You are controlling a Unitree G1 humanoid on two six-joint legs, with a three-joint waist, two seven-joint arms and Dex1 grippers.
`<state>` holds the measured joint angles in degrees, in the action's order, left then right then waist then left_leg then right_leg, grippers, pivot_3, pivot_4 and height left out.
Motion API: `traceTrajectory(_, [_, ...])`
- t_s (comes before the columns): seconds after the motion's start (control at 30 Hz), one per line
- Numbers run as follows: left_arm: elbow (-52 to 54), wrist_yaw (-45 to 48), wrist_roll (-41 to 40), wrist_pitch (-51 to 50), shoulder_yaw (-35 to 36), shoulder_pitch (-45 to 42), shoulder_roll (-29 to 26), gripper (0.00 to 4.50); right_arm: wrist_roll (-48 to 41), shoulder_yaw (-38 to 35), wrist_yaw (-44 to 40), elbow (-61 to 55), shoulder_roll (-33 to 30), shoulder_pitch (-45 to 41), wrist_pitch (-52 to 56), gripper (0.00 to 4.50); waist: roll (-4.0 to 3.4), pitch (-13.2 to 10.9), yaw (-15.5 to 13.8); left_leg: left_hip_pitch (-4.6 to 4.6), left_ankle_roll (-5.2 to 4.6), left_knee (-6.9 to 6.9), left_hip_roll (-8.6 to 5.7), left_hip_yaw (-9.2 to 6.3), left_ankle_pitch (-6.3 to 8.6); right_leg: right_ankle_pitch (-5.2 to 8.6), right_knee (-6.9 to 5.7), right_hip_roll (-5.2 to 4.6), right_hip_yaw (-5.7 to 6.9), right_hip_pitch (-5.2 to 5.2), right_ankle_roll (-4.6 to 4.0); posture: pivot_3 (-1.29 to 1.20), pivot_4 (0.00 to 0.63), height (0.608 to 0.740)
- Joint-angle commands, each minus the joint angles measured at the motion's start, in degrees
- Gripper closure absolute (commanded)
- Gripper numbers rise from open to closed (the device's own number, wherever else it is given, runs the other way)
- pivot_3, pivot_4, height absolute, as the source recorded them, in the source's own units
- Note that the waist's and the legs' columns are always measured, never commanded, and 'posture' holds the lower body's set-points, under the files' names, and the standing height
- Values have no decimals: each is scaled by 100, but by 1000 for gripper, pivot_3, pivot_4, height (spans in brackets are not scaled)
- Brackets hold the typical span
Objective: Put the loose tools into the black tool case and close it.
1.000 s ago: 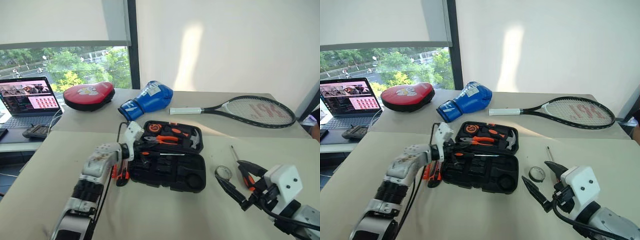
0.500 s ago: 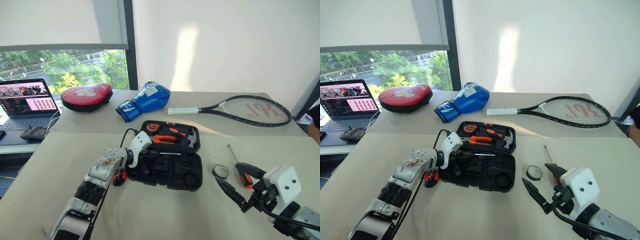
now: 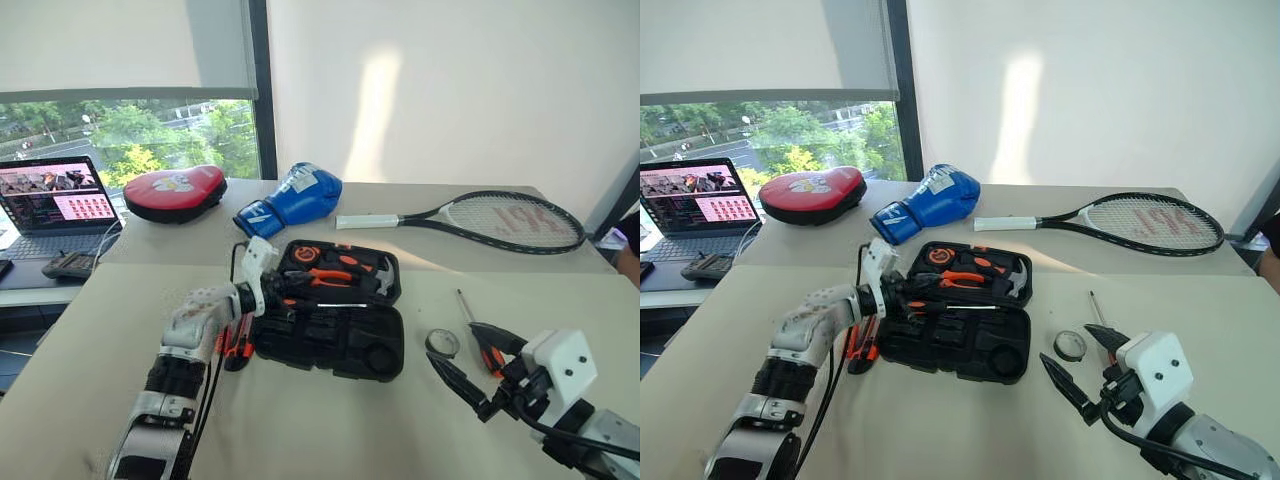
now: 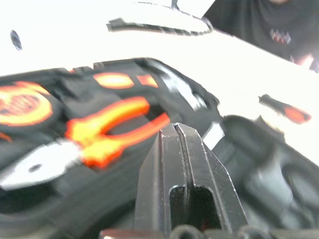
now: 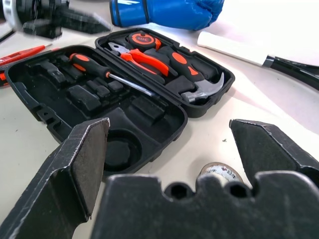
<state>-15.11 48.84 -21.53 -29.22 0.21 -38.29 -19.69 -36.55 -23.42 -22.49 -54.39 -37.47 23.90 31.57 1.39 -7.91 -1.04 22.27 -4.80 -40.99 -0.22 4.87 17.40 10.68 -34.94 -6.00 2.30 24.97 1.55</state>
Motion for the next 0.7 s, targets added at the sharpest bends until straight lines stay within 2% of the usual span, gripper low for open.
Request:
traceTrajectory(0.03, [24,-120,238,48,-219,27,8,4479,23,-60,-33,-35,-1,-58,-19,0,0,0,1,2,1,0,-1,0,0,0,0,3,1,1,0,0,150,740])
traceTrajectory(0.17, [-21,-176,692,201,-633,175,-75,4479,48,-52,-47,-28,9,-63,-25,0,1,0,-1,2,0,-1,-3,0,0,0,1,7,0,0,0,0,150,740])
traceTrajectory(0.37, [-409,-427,1684,1027,-1247,531,-399,4479,63,-79,-68,-51,29,-8,-31,0,0,1,-3,-9,1,1,0,0,0,0,1,6,-2,-8,-1,0,150,740])
traceTrajectory(0.7, [-1221,-450,2095,1715,-1302,363,-629,4479,107,-56,-122,-25,39,43,-62,0,-4,3,67,-93,6,17,23,1,1,11,2,-15,-6,-70,2,0,150,740])
